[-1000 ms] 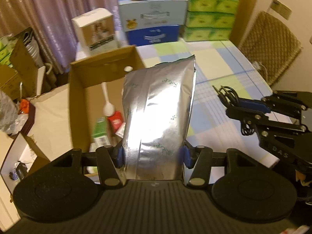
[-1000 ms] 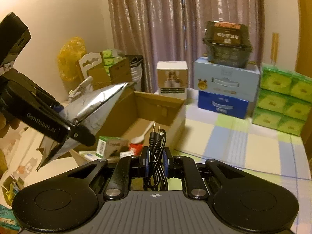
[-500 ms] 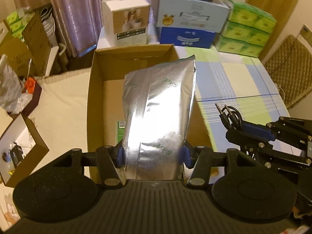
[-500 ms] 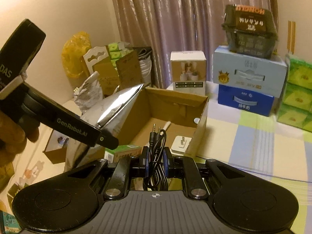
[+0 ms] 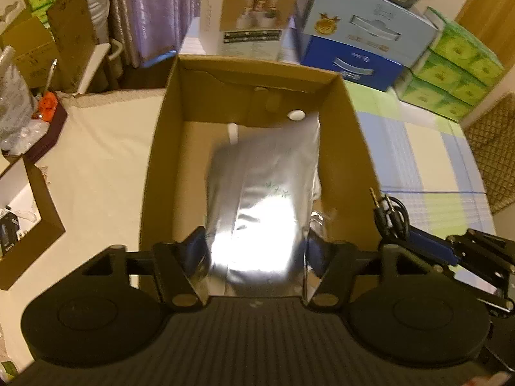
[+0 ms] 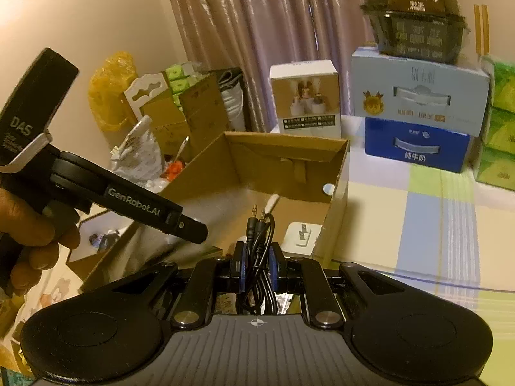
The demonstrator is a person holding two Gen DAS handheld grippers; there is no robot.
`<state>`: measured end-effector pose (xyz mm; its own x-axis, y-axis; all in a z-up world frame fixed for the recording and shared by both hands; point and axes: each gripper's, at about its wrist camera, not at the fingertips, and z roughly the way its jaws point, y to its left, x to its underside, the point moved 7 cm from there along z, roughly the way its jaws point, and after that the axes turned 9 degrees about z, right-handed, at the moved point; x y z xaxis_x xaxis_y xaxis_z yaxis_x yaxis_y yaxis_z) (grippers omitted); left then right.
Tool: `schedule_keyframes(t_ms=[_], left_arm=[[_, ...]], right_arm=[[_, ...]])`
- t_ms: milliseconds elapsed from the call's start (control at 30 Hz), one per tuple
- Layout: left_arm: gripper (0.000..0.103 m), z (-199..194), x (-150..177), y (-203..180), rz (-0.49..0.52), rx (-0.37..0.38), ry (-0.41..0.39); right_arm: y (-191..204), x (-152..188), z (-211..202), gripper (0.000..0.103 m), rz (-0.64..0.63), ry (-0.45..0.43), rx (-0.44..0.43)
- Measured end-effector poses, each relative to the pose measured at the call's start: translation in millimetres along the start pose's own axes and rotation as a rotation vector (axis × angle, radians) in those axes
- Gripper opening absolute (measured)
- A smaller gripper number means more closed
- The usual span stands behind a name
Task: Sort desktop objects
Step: 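Open both grippers to drop the foil bag and cable into the box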
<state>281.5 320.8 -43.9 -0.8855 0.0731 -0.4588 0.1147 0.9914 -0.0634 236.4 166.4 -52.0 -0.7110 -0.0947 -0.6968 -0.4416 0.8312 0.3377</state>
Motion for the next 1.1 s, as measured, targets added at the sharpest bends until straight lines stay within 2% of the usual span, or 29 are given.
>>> schedule_keyframes(t_ms=[233,567,633,700,733,800,933,1100], left_arm=[[0.063,-3.6,1.6,8.7,-0.001,0.002,-0.042],[0.063,-26.3,11.8,11.3,0.033,-0.009,-0.078],[0.067,-30.5,14.0,12.9,0.031,-0.011,-0.083],[0.074,-34.2,16.1,14.1,0.036,-0.017,-0.088],[0.075,-36.0,17.5,15.3,0.036,-0.022,-0.090],[0.081,-39.0,21.0,17.0,0.039,-0.029,-0.092],[0.085,-43.1,29.1,17.1,0.038,-0.028,-0.093],[0.097,-53.3,44.2,12.2,0.039,-0.032,-0.109]], right_arm=[[-0.5,4.7,7.9,0.011,0.003,0.013,0.008],[20.0,-2.7,10.2,0.012,0.008,-0.007,-0.025],[20.6,-5.6,9.9,0.019,0.023,-0.011,-0.029],[19.1,-7.6,7.7,0.051,0.031,-0.017,-0.026],[17.7,-8.1,5.9,0.054,0.031,-0.022,-0.023],[14.9,-8.7,2.1,0.055,0.032,-0.027,-0.016],[10.9,-5.5,-9.5,0.057,0.029,-0.025,-0.007],[6.9,-0.1,-30.8,0.067,0.030,-0.031,0.004]])
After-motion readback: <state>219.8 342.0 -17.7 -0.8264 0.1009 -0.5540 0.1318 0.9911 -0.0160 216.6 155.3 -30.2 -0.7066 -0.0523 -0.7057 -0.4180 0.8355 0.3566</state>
